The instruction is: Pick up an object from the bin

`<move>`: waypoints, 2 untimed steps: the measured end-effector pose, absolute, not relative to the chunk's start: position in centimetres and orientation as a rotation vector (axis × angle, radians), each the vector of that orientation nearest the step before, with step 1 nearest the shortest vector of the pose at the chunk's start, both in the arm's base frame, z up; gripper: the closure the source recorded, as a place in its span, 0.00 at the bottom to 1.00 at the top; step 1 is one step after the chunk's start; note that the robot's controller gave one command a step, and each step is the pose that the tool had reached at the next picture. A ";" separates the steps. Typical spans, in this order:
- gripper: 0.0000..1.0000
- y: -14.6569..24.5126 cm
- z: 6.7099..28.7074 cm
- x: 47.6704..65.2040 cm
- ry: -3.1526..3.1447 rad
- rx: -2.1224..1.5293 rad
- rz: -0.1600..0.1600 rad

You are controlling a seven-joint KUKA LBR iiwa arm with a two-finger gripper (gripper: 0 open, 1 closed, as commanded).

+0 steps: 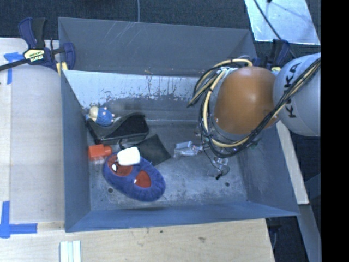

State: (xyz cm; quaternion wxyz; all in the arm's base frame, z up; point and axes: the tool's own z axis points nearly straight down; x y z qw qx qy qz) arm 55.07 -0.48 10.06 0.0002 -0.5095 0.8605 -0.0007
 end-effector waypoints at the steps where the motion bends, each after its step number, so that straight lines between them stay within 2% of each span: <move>1: 0.00 3.4 7.0 61.3 1.993 -2.424 0.001; 2: 0.00 3.3 7.0 61.3 1.997 -2.420 0.004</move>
Offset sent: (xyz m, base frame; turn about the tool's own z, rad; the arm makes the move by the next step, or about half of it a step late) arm 0.0616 0.0374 -0.0306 -0.6963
